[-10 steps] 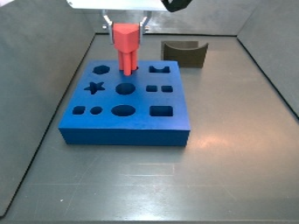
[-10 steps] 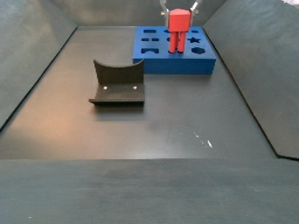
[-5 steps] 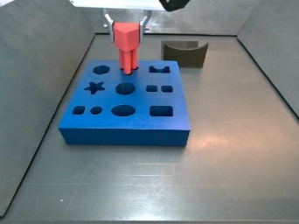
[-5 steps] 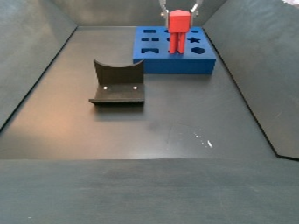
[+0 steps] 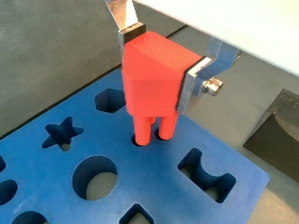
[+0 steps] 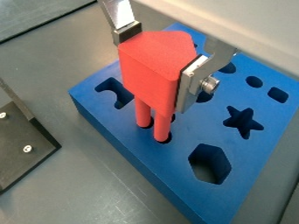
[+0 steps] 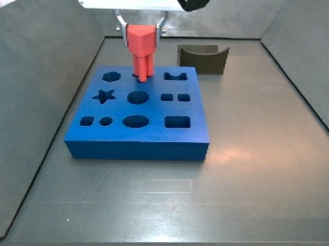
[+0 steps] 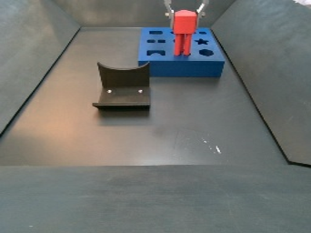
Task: Insert the 3 prong object.
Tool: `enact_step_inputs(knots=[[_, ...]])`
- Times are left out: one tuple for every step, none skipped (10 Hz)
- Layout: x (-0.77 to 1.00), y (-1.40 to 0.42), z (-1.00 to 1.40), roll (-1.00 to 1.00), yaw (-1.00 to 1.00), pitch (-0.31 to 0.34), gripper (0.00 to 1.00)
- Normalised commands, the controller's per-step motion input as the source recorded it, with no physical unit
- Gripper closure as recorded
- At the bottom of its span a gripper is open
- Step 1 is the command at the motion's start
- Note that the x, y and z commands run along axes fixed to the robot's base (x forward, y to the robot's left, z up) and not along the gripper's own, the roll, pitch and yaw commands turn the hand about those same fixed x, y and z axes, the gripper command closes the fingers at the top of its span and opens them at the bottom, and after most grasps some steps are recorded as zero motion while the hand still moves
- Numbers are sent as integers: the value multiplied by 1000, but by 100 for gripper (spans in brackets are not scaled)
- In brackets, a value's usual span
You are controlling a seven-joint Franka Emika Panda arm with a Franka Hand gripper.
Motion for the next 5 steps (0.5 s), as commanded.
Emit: enact_step_inputs(knots=[[-351, 0, -280, 0, 51, -166, 100], [-263, 0, -223, -27, 60, -154, 100], [-23, 0, -303, -63, 34, -111, 100], [0, 0, -400, -80, 14, -84, 100], [0, 0, -451, -47, 3, -106, 100]])
